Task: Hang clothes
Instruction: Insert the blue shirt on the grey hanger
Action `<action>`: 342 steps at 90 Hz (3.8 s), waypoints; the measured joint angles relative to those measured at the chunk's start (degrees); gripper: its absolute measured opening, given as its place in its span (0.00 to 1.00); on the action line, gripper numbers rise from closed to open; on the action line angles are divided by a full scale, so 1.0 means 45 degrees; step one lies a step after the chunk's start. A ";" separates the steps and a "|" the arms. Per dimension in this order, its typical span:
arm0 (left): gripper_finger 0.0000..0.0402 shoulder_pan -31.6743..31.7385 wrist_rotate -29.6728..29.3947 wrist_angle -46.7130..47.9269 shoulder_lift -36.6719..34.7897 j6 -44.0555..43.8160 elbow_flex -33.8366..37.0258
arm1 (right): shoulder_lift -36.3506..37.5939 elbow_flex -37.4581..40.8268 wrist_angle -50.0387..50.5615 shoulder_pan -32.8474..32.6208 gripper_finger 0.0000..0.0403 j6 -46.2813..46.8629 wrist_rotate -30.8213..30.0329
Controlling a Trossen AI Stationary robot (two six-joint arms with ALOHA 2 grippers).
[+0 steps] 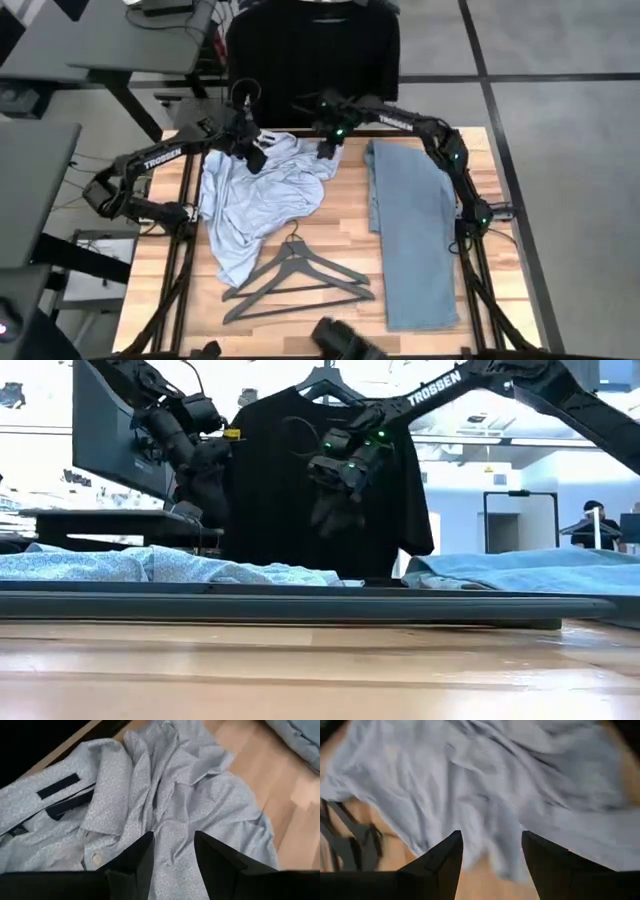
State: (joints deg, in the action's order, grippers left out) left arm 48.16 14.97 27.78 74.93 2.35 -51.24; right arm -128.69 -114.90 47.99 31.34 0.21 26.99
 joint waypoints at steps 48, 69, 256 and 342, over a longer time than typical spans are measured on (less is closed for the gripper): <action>0.31 -0.0989 -0.0249 0.0386 -0.2200 -0.0723 0.0126 | 0.0006 0.3369 -0.5390 -0.3175 0.47 0.3646 -0.3030; 0.31 -0.2135 -0.0242 0.1475 -0.2878 -0.2795 0.0126 | 0.0113 0.5102 -0.5054 -0.3848 0.47 0.4689 -0.3150; 0.31 -2.1062 -0.5058 -0.2964 0.3127 -1.4721 -0.0684 | 0.4989 1.1224 -1.0232 -1.3055 0.49 1.5752 -0.3956; 0.31 -2.1365 -0.5798 -0.1324 0.6052 -1.2967 -0.2607 | 0.2723 1.1187 -1.2788 -1.2621 0.51 1.7227 -0.3891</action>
State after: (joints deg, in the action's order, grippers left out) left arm -47.98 -11.12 21.83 102.16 -56.00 -62.98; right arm -116.44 -64.55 -9.56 -25.45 77.74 9.48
